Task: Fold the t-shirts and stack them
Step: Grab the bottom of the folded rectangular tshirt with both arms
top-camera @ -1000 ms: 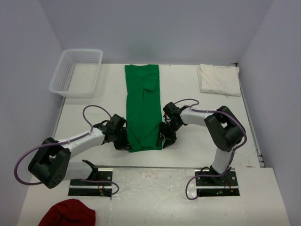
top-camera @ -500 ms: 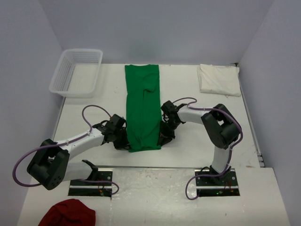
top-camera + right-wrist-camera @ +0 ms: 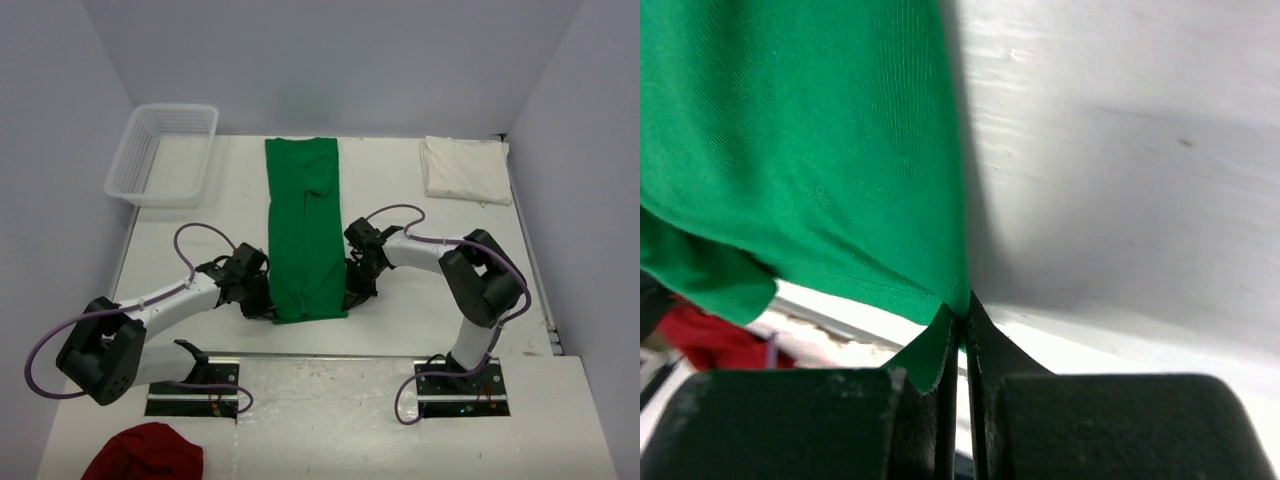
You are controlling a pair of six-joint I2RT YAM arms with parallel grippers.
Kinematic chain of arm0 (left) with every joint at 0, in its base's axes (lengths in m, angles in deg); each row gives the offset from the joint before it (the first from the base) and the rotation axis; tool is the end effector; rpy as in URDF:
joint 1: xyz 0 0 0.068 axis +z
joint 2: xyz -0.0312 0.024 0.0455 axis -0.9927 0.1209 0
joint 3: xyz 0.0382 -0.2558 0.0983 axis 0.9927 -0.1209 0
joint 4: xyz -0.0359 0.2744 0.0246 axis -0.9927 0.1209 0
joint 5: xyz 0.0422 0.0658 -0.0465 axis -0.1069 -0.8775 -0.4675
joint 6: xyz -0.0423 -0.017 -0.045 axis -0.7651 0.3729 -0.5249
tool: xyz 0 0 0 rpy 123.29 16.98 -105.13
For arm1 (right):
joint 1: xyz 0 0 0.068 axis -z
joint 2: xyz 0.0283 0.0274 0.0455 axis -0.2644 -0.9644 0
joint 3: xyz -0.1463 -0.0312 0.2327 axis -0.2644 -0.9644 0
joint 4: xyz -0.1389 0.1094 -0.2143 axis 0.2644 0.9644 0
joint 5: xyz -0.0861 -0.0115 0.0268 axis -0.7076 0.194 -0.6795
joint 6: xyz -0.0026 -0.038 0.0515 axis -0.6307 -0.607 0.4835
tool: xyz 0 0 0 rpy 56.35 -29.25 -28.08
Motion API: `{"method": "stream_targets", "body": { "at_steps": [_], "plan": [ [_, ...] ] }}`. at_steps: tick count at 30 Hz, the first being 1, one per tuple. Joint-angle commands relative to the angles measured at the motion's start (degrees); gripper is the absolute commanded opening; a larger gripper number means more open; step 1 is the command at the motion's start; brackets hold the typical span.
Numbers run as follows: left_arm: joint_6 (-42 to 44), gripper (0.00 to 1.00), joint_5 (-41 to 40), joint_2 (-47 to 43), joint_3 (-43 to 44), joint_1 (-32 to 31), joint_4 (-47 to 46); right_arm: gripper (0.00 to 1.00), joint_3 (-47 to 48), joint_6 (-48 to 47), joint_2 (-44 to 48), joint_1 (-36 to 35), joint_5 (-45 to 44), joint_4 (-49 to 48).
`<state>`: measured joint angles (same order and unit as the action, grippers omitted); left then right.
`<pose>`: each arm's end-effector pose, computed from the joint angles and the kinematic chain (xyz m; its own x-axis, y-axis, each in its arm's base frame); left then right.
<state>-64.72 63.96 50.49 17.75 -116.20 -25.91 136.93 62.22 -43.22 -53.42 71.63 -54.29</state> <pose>0.1794 -0.1280 0.1295 -0.9499 -0.2987 -0.0920 -0.2425 0.8901 -0.3858 0.2473 0.2184 0.1077 -0.9887 0.0563 0.1388 0.1082 0.9094 0.4017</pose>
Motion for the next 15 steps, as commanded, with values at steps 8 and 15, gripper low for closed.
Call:
{"method": "stream_targets", "body": {
  "at_steps": [8,15],
  "plan": [
    [1.8,0.00,-4.9,-4.9,5.4,-0.1,10.1,0.00,-2.2,-10.8,9.9,-5.1,-20.1,7.0],
    [2.1,0.00,-5.9,-6.3,4.3,-0.5,13.1,0.00,-6.3,-15.3,13.1,-6.0,-18.0,3.1]
  ]
}}
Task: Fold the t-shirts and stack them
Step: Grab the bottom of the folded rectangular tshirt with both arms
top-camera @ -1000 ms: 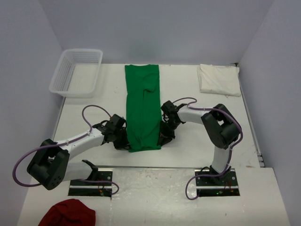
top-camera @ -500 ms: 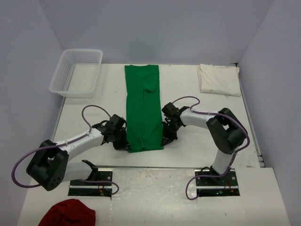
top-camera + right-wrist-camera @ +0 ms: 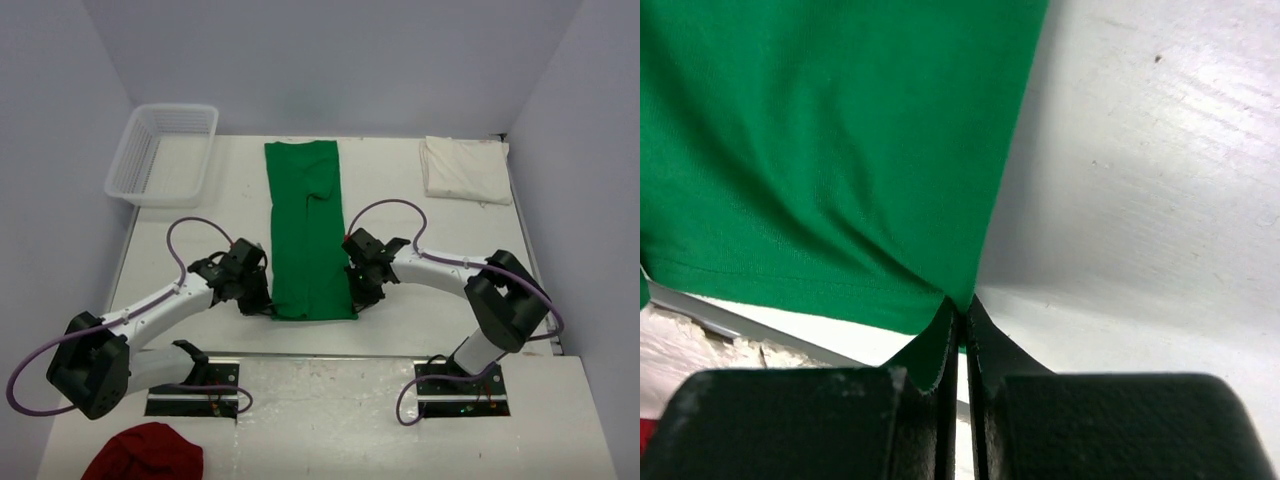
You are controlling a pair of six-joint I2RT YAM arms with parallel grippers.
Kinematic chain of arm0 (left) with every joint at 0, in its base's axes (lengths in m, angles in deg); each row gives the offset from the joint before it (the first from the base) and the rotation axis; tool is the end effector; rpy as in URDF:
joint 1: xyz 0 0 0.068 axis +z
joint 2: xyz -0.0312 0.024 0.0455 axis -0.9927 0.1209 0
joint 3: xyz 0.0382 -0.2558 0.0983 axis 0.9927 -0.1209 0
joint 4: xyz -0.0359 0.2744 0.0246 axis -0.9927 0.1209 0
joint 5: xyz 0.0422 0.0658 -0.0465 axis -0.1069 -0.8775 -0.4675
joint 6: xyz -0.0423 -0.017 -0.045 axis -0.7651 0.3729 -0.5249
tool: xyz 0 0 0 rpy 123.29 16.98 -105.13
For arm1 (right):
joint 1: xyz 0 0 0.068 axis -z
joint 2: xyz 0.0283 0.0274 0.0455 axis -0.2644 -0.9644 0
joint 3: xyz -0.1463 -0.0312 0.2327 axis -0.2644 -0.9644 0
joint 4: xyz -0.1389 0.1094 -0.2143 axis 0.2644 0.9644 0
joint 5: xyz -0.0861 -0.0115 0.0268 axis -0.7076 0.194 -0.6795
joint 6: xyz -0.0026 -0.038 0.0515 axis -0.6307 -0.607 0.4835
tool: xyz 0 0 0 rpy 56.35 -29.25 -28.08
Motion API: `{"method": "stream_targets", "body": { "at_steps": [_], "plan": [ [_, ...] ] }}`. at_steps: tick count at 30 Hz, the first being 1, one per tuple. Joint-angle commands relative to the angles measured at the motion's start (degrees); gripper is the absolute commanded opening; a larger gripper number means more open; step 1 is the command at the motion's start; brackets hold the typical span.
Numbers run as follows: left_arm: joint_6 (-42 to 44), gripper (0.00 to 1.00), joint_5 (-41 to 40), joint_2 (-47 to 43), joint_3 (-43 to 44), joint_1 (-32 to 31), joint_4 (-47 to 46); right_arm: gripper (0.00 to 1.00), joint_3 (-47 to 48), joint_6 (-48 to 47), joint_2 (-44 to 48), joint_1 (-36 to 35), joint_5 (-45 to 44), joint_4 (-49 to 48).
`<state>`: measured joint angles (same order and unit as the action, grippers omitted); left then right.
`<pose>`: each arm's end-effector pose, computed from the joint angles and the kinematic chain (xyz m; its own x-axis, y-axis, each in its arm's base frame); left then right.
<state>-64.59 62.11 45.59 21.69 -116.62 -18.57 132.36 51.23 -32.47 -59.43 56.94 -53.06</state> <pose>0.1776 -0.1268 0.1606 -0.9447 -0.2999 -0.1324 -0.2297 0.8938 -0.3851 0.2144 0.2176 0.1390 -0.9746 -0.1687 -0.1476 -0.2034 0.9424 0.2657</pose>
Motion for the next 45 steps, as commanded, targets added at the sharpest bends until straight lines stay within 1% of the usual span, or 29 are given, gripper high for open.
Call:
{"method": "stream_targets", "body": {
  "at_steps": [1,6,14,19,24,27,30,32,33,34,36,41,43,45],
  "plan": [
    [1.8,0.00,-4.1,-1.7,0.1,-0.3,6.6,0.00,-1.6,-4.1,2.8,0.0,-3.0,1.9],
    [0.4,0.00,-3.7,-5.3,-2.4,-1.1,8.5,0.00,-0.9,-2.5,5.4,-2.0,-2.4,4.1],
    [0.0,0.00,-2.6,-8.3,-3.1,-1.6,11.4,0.00,-1.2,-1.0,6.4,-3.8,-0.9,6.7],
    [-0.3,0.00,-1.2,-9.4,-0.9,-2.5,14.2,0.00,-1.0,-0.1,8.7,-6.4,-2.6,8.6],
    [-1.5,0.00,-6.7,-10.0,5.1,-5.5,19.5,0.00,-0.6,1.1,12.0,-8.7,-5.4,11.3],
    [-1.2,0.00,-7.9,-10.1,7.7,-5.8,19.9,0.00,0.2,1.1,13.2,-8.8,-6.2,12.8],
    [-0.2,0.00,-8.3,-8.5,11.4,-5.9,19.9,0.00,2.6,0.3,13.4,-8.8,-7.8,14.9],
    [1.1,0.00,-10.8,-5.9,14.0,-6.0,20.2,0.00,5.6,-0.5,12.9,-8.8,-8.1,16.9],
    [2.5,0.00,-11.5,-3.4,16.8,-6.0,21.1,0.00,6.8,-0.8,12.2,-8.8,-8.9,17.6],
    [3.0,0.00,-13.0,-2.2,18.2,-5.9,21.9,0.00,9.2,-1.1,11.5,-8.7,-9.2,19.0],
    [4.0,0.00,-13.5,0.2,20.9,-5.9,23.2,0.00,13.1,-1.5,9.1,-8.7,-10.4,21.4],
    [4.5,0.00,-13.3,1.7,22.6,-5.6,20.7,0.00,18.3,-1.4,5.7,-7.7,-13.3,23.8],
    [6.1,0.00,-13.1,4.4,23.4,-4.9,20.0,0.00,21.0,-2.2,3.5,-6.5,-14.3,24.7],
    [8.7,0.00,-13.3,7.9,26.1,-4.1,19.6,0.00,24.3,-3.2,1.8,-4.3,-14.4,25.1]
  ]
}}
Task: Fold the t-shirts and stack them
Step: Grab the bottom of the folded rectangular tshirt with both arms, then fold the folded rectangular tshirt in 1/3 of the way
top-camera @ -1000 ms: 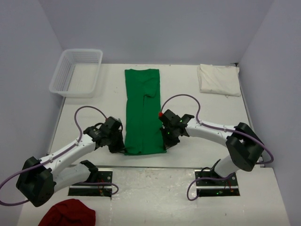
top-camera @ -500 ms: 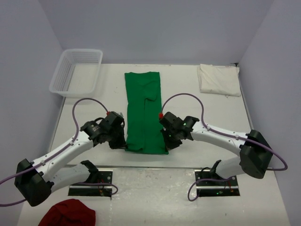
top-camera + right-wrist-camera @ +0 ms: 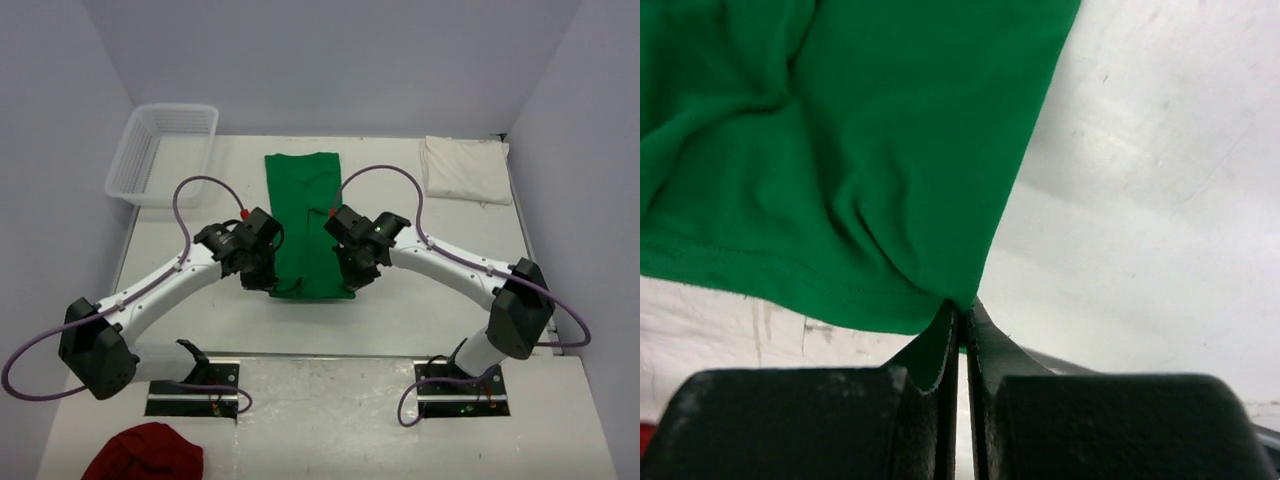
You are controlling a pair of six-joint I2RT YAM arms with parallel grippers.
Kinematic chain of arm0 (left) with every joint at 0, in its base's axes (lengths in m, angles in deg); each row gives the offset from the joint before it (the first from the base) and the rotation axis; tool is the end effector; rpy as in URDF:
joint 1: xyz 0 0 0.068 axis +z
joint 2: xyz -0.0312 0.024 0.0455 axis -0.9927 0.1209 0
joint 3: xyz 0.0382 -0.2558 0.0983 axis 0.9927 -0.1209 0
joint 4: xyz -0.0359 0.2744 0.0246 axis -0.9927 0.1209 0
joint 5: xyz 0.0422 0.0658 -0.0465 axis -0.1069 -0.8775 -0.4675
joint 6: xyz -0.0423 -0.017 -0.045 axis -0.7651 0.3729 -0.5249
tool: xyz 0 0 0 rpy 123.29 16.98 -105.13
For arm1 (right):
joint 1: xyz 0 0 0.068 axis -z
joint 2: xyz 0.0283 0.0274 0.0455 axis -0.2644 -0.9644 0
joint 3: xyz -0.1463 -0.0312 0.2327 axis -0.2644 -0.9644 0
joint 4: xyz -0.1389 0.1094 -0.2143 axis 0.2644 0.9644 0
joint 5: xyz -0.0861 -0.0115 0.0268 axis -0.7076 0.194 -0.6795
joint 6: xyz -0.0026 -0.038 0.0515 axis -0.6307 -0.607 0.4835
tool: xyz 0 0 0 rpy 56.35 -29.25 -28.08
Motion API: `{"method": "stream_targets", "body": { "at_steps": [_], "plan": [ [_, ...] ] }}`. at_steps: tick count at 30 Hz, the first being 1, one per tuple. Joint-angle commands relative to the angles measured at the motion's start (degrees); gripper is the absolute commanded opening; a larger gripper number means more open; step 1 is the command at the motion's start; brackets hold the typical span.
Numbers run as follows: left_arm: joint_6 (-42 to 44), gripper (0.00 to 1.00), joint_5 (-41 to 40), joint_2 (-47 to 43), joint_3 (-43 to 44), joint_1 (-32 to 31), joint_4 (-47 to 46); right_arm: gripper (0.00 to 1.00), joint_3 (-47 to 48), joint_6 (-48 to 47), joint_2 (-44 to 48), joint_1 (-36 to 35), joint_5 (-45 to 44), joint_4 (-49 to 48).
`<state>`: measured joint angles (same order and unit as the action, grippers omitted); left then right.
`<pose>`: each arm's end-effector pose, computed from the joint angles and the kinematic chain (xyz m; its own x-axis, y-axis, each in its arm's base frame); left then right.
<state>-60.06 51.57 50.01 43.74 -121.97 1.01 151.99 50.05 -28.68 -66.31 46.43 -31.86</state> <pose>0.1938 -0.1544 0.2471 -0.9492 -0.1701 -0.2646 -0.1079 0.9662 -0.2341 0.2042 0.2488 0.2454 -0.9211 -0.2708 -0.2799 -0.3172 0.9386 0.1357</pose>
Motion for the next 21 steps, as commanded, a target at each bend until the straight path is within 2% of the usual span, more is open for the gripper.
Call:
{"method": "stream_targets", "body": {
  "at_steps": [1,10,16,21],
  "plan": [
    [5.0,0.00,-3.0,4.7,5.3,2.3,0.0,0.00,6.0,-2.6,-2.7,3.4,-4.0,4.4],
    [14.7,0.00,-0.8,20.1,20.8,12.5,-3.3,0.00,25.7,-12.0,-15.5,12.9,-1.1,7.4],
    [18.2,0.00,0.2,31.7,32.7,14.5,-5.0,0.00,40.7,-15.8,-27.5,16.5,1.8,9.8],
    [20.4,0.00,0.9,39.3,37.3,15.3,-5.8,0.00,49.1,-16.9,-36.3,18.3,3.9,10.6]
  ]
}}
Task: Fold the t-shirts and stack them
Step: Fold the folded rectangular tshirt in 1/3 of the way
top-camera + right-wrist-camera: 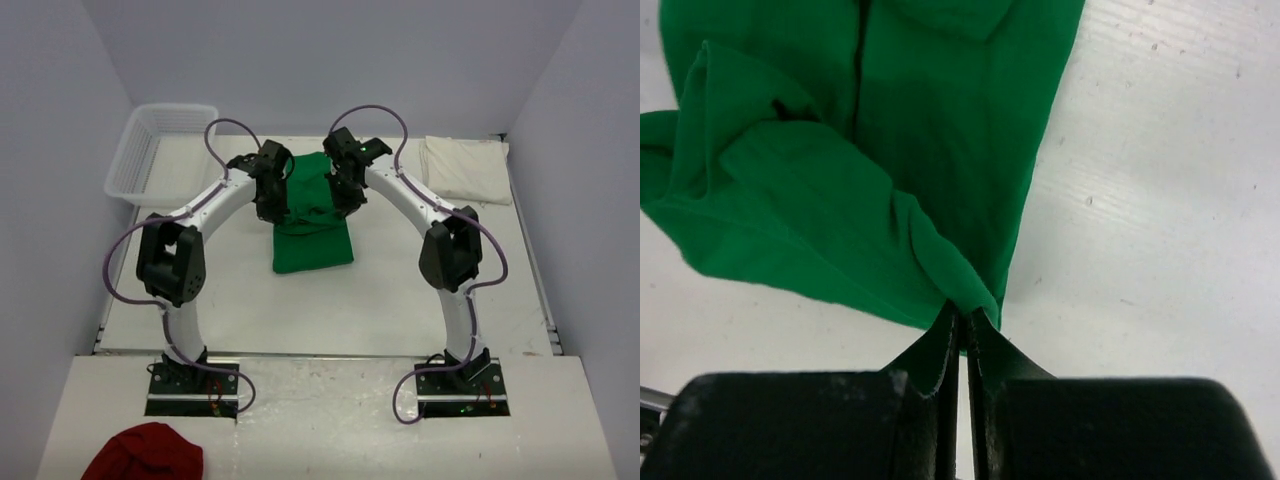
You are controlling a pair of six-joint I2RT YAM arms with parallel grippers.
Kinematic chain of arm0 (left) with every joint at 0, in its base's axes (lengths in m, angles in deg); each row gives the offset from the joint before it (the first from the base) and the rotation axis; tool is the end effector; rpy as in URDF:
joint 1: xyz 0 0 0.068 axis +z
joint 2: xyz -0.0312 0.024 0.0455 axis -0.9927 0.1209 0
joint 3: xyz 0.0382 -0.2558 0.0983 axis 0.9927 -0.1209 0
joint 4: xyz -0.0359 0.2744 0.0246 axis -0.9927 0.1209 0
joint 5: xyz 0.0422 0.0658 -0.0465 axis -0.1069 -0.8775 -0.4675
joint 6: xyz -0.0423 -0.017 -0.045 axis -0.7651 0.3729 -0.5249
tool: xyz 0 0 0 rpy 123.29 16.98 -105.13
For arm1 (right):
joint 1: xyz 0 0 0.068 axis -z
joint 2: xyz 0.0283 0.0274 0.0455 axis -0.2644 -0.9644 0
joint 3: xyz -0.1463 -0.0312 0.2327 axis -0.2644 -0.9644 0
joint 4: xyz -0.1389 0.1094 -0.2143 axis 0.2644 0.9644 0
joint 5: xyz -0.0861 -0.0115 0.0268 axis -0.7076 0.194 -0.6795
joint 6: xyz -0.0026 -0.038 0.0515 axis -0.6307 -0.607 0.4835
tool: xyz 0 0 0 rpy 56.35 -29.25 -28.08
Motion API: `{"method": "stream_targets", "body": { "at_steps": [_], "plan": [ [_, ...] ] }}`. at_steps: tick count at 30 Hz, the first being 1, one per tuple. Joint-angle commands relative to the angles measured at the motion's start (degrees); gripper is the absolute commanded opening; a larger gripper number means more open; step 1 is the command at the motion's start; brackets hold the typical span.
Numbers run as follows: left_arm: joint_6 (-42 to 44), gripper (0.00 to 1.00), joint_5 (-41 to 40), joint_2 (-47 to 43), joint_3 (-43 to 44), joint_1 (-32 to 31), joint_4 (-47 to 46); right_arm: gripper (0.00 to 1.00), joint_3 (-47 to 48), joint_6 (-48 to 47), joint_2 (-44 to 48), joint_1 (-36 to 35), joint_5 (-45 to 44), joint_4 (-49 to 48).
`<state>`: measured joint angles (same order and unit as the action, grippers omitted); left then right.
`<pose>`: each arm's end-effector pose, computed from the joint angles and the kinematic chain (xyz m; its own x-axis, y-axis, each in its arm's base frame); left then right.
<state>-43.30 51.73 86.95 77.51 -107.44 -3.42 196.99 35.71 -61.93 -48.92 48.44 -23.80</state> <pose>0.3827 -0.1718 0.2332 -0.9329 -0.1266 -0.3372 -0.0755 0.9841 -0.1606 0.3959 0.2626 0.2619 -0.9102 -0.2192 -0.3514 -0.2737 0.9551 0.1133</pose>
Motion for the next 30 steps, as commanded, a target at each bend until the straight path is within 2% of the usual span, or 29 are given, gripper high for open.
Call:
{"method": "stream_targets", "body": {
  "at_steps": [1,8,19,20,21,22,23,25,26,28,30],
  "plan": [
    [3.8,0.00,0.8,3.0,3.9,1.0,-2.1,0.00,4.8,-2.8,-4.1,1.4,2.6,2.5],
    [5.0,0.00,1.4,7.2,5.1,2.7,-4.0,0.00,6.5,-3.3,-9.4,2.9,3.5,1.3],
    [4.4,0.00,2.9,9.1,0.7,4.1,-9.6,0.00,11.4,-4.5,-15.6,6.0,6.2,-0.8],
    [4.4,0.00,3.1,9.3,0.3,4.3,-10.1,0.01,12.4,-4.4,-16.6,6.2,6.8,-0.7],
    [4.4,0.00,3.0,9.5,0.0,4.4,-10.5,0.07,12.6,-4.2,-16.8,6.5,6.8,-0.8],
    [4.3,0.08,2.7,10.0,0.1,4.5,-10.6,0.18,12.7,-4.1,-17.0,6.6,6.7,-0.9],
    [4.3,0.30,2.1,10.0,0.0,4.7,-10.8,0.36,12.6,-3.9,-17.1,6.7,6.7,-1.4],
    [4.2,0.50,-0.2,9.4,-0.3,4.7,-12.1,0.52,12.5,-4.0,-16.9,6.9,6.7,-2.2],
    [4.0,0.64,-1.1,9.0,-0.5,4.6,-12.5,0.58,12.7,-4.1,-17.1,7.0,6.7,-2.2],
    [3.9,0.72,-3.2,7.2,-0.8,4.6,-13.9,0.69,13.5,-4.3,-17.1,7.0,5.8,-2.4],
    [3.9,0.78,-7.9,5.5,-1.3,4.6,-15.5,0.74,13.9,-4.5,-16.1,7.0,4.3,-2.6]
  ]
}}
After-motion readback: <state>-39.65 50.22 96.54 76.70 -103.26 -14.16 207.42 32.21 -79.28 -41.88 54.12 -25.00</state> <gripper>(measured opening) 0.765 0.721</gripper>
